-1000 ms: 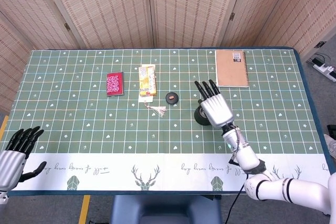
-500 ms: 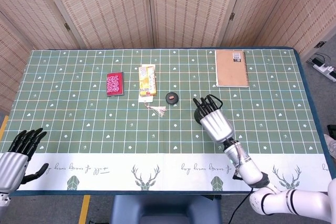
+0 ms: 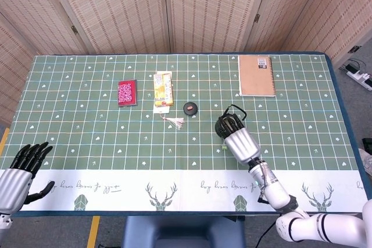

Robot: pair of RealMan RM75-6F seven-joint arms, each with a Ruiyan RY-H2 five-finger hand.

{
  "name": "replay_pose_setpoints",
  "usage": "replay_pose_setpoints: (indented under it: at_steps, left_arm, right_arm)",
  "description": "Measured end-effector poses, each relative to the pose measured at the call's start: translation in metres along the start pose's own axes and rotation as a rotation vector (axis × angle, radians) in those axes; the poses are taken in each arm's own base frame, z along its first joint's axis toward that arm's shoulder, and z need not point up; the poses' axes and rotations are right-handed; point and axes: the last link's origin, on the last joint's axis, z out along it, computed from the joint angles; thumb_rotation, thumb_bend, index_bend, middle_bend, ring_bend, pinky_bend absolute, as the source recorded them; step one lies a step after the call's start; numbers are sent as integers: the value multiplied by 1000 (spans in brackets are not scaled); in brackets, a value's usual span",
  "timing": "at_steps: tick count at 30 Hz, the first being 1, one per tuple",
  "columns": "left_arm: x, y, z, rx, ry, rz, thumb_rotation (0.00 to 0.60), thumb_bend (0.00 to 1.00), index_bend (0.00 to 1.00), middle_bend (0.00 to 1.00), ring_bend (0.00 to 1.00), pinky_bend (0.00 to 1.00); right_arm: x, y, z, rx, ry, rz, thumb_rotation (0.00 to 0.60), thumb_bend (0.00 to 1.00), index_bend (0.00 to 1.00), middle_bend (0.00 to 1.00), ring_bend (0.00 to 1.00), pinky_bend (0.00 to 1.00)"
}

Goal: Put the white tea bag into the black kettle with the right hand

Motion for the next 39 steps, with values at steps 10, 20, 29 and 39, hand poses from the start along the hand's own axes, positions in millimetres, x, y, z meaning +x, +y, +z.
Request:
replay_pose_setpoints:
  at_steps: [10,20,29,39]
  left_arm:
    - [1,0,0,-1,4,5,600,281,0,0,38,34]
    - [-4,4,-1,-9,-11,30,600,281,0,0,38,34]
    - [-7,5,0,9,-6,59,600,281,0,0,38,34]
    - [-16,12,1,-9,-30,88,600,281,0,0,38,33]
  right_arm:
    - [16,-4,-18,24,32,58,600,397,8,0,0,0]
    - [11,32,-105,-78,89,285,600,397,0,0,0,0]
    - [-33,87,-199,-294,197,392,600,397,0,0,0,0]
    - [-53,105,-241,-323,180,466,600,397,0,0,0,0]
